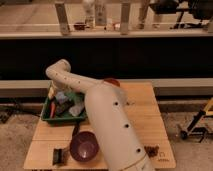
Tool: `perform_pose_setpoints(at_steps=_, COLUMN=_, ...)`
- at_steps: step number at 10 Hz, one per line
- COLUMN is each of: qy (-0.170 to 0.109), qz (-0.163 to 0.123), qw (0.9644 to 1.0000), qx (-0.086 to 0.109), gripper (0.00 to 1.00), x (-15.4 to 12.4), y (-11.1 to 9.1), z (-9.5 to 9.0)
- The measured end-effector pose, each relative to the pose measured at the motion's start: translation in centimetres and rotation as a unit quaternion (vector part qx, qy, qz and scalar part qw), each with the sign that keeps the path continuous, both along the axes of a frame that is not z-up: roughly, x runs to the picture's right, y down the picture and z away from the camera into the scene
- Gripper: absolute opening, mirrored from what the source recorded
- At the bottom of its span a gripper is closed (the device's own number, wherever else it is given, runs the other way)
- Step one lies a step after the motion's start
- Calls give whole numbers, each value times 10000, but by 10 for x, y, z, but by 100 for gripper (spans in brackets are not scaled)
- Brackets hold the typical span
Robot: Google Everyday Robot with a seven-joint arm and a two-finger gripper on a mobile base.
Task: Place sponge in tray
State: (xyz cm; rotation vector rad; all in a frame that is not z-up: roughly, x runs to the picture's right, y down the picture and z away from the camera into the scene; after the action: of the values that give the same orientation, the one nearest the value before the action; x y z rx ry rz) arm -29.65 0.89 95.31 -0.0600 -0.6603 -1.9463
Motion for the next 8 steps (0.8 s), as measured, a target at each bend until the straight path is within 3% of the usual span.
perform_pose_setpoints(at_steps=8, qy=9, qz=10, qw=10000, qx=0, gripper=80, x=2, y=0, z=1)
